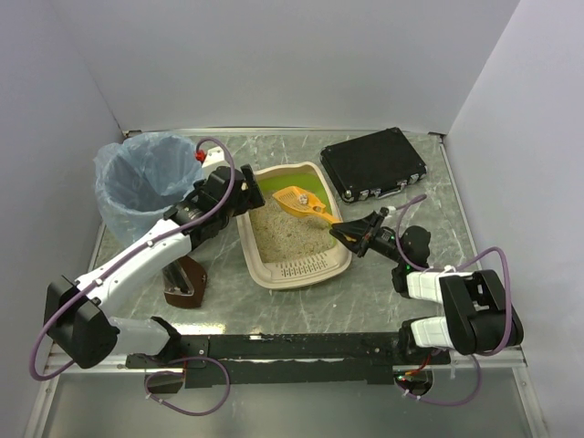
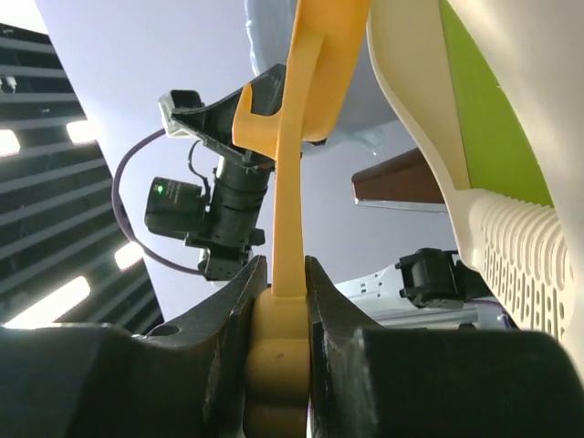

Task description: Clean the litter box

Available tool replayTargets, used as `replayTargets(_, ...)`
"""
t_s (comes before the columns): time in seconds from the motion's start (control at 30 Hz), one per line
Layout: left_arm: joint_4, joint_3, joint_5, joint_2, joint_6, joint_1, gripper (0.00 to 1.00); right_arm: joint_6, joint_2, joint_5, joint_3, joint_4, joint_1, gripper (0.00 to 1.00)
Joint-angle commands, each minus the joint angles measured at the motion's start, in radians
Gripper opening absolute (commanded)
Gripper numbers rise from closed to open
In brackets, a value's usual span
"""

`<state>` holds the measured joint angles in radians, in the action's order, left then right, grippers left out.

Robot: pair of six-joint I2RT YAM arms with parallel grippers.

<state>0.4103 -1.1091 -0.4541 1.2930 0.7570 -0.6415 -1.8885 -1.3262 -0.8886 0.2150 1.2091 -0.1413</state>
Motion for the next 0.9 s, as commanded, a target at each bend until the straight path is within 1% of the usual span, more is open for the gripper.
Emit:
replayTargets(0.0, -0.014, 0.005, 0.022, -0.018, 0.015, -0.007, 0.99, 0.123, 0.054, -0.015, 0.084, -0.023, -0.006, 0.00)
replayTargets(0.03, -0.025, 0.026, 0.029, -0.036, 0.013, -0.009, 0.99, 0.181, 0.079, -0.030, 0.116, -0.095, -0.014, 0.00)
replayTargets(0.07, -0.034, 0.037, 0.050, -0.044, 0.005, -0.010, 0.99, 0.246, 0.108, -0.041, 0.183, -0.288, -0.024, 0.00)
replayTargets(0.1, -0.041, 0.046, 0.066, -0.052, 0.001, -0.012, 0.99, 0.404, 0.178, -0.036, 0.217, -0.401, -0.026, 0.00)
replayTargets(0.13, -0.031, 0.057, 0.077, -0.067, 0.010, -0.014, 0.99, 0.480, 0.212, -0.024, 0.253, -0.507, -0.027, 0.00)
replayTargets(0.17, -0.028, 0.067, 0.083, -0.080, 0.013, -0.017, 0.99, 0.546, 0.249, 0.018, 0.311, -0.701, -0.029, 0.00)
replayTargets(0.2, -0.025, 0.080, 0.086, -0.090, 0.018, -0.020, 0.99, 0.648, 0.312, 0.046, 0.335, -0.771, -0.032, 0.00)
replayTargets(0.23, -0.024, 0.112, 0.089, -0.122, 0.031, -0.024, 0.99, 0.685, 0.337, 0.069, 0.357, -0.837, -0.030, 0.00)
replayTargets(0.3, -0.034, 0.152, 0.110, -0.161, 0.044, -0.026, 0.99, 0.726, 0.370, 0.099, 0.408, -0.913, -0.035, 0.00)
replayTargets(0.43, -0.080, 0.245, 0.187, -0.259, 0.033, -0.029, 0.99, 0.677, 0.332, 0.082, 0.474, -0.882, -0.075, 0.00)
replayTargets(0.47, -0.094, 0.256, 0.198, -0.270, 0.027, -0.030, 0.99, 0.678, 0.317, 0.082, 0.522, -0.891, -0.089, 0.00)
replayTargets(0.5, -0.099, 0.268, 0.207, -0.280, 0.024, -0.032, 0.99, 0.692, 0.285, 0.083, 0.555, -0.905, -0.125, 0.00)
replayTargets(0.53, -0.102, 0.287, 0.221, -0.294, 0.021, -0.033, 0.99, 0.700, 0.266, 0.089, 0.589, -0.955, -0.145, 0.00)
replayTargets(0.57, -0.103, 0.295, 0.235, -0.300, 0.015, -0.034, 0.99, 0.704, 0.250, 0.102, 0.654, -0.971, -0.165, 0.00)
replayTargets(0.63, -0.111, 0.314, 0.259, -0.314, 0.013, -0.032, 0.99, 0.707, 0.193, 0.138, 0.719, -1.009, -0.222, 0.00)
replayTargets(0.67, -0.113, 0.321, 0.267, -0.320, 0.013, -0.033, 0.99, 0.706, 0.174, 0.151, 0.781, -1.019, -0.242, 0.00)
replayTargets(0.73, -0.122, 0.345, 0.278, -0.342, 0.018, -0.032, 0.99, 0.718, 0.108, 0.171, 0.851, -1.040, -0.292, 0.00)
replayTargets(0.77, -0.126, 0.353, 0.287, -0.350, 0.019, -0.032, 0.99, 0.721, 0.058, 0.174, 0.921, -1.062, -0.306, 0.00)
replayTargets(0.83, -0.143, 0.380, 0.298, -0.377, 0.021, -0.034, 0.99, 0.723, 0.001, 0.180, 0.993, -1.077, -0.334, 0.00)
replayTargets(0.87, -0.149, 0.390, 0.311, -0.386, 0.021, -0.034, 0.99, 0.724, -0.058, 0.185, 1.073, -1.095, -0.357, 0.00)
